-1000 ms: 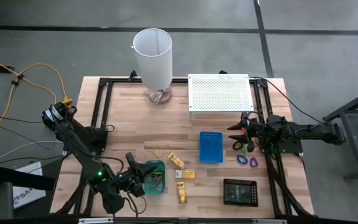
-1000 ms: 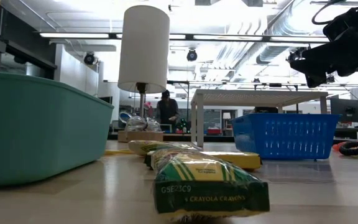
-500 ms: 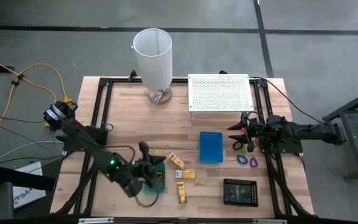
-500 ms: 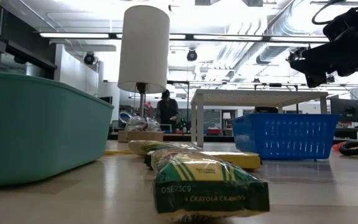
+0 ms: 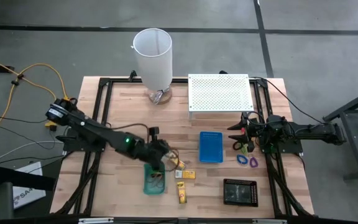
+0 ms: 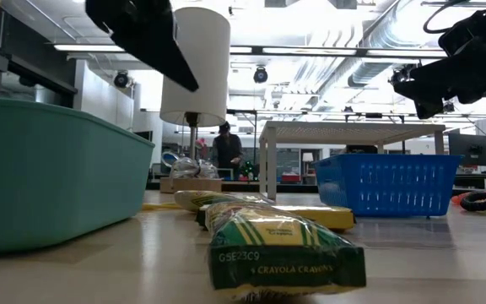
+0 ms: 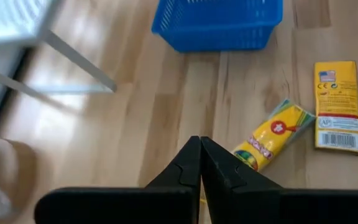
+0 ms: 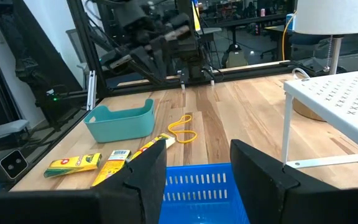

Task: Pick & Place Office Desk Supplies
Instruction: Put the yellow rubber band into the green bin

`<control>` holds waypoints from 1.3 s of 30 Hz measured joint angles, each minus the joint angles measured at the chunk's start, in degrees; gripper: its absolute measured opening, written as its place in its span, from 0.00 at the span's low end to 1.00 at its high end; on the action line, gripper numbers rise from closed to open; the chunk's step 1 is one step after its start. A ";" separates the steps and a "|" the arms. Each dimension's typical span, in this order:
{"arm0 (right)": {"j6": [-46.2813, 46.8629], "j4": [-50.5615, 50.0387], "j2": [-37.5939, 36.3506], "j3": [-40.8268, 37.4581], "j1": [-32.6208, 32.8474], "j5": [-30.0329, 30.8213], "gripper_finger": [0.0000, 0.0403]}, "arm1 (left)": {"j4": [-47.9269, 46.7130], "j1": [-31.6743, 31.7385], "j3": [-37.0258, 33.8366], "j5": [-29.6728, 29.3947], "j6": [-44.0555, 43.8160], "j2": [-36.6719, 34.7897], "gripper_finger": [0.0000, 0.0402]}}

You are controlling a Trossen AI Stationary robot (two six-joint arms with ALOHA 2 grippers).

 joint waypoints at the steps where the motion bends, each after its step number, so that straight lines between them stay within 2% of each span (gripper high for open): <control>1: 0.00 0.02 -0.01 0.01 0.00 0.00 0.41 | -0.18 1.05 0.00 2.05 -0.44 0.00 0.00; 13: 0.00 0.01 0.01 0.00 0.00 0.00 0.41 | -3.46 11.88 0.00 16.51 -8.50 -0.02 0.00; 21: -0.01 0.00 0.01 0.00 0.01 0.00 0.41 | -3.77 20.51 0.00 24.60 -10.12 -0.02 0.00; 29: 0.00 0.01 0.00 0.01 0.01 0.00 0.41 | -4.87 24.93 0.00 24.88 -9.71 1.00 0.00; 39: 0.00 -0.03 0.01 0.00 0.01 -0.01 0.41 | -4.78 24.03 0.08 24.95 -9.93 3.08 0.01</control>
